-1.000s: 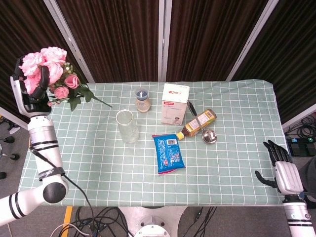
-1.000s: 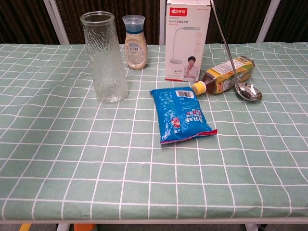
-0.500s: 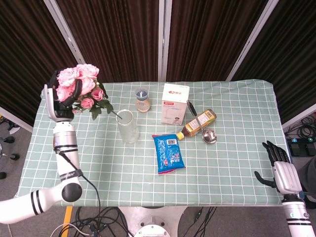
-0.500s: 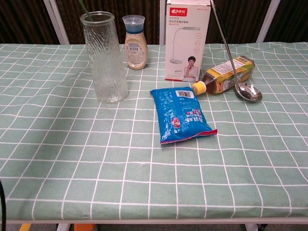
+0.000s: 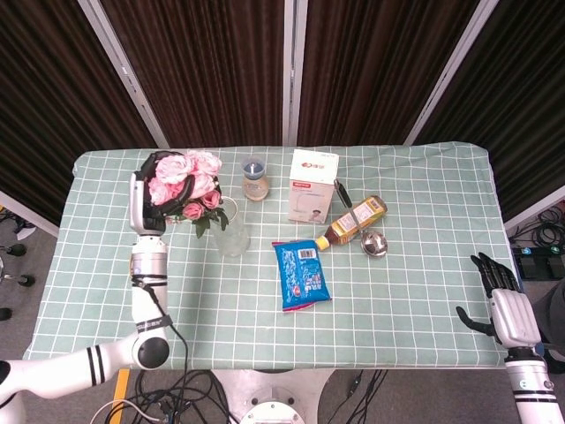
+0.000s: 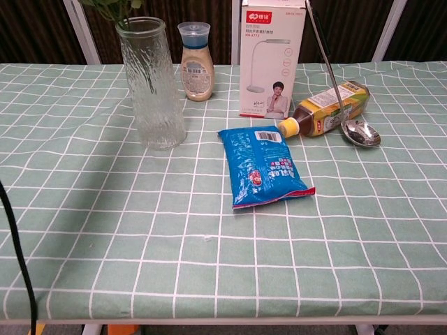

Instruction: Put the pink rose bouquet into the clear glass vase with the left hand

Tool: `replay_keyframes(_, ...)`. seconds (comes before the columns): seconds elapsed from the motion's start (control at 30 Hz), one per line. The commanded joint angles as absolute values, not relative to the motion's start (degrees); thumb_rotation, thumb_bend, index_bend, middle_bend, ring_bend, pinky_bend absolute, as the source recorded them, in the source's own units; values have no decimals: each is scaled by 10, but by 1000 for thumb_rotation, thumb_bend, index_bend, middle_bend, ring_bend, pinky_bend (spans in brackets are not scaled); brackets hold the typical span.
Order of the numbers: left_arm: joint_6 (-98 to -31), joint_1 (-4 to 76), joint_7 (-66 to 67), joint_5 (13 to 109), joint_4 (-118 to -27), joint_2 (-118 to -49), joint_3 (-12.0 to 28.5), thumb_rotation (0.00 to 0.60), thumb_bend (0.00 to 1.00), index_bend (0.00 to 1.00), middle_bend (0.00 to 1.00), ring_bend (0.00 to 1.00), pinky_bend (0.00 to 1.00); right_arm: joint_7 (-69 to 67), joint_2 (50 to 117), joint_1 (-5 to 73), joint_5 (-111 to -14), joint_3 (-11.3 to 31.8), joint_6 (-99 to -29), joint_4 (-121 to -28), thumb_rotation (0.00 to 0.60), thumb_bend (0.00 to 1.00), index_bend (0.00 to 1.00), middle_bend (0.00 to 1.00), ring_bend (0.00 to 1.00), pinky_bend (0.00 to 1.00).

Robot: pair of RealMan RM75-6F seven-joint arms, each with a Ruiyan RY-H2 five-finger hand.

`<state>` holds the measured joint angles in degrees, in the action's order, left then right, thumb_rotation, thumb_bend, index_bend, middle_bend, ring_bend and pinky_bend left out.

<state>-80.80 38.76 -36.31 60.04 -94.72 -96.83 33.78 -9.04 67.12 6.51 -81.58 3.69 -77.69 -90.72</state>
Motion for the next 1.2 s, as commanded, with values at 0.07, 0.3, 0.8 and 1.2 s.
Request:
replay_keyframes(0.07,-805,388,-364,616,-932,-981,329,600,326,471,430,405,587,-87,672,66,-813,37,-775,-906,600,195,0,0,0,0)
replay_keyframes(0.3,-795,387,-383,678,-889,-990,294,600,256,332,249,185,327,-90,673,67,-806,39,-769,-904,600,194,0,0,0,0)
replay_keyframes(0.8,-803,353,-404,719,-890,-960,280,600,185,111,0,26,146,-98,670,65,-811,41,-775,-905,600,194,0,0,0,0)
replay_keyframes(1.2,-829,281,-442,736,-929,-881,266,600,181,93,0,6,130,-96,671,63,-816,42,-783,-906,600,194,0,0,0,0)
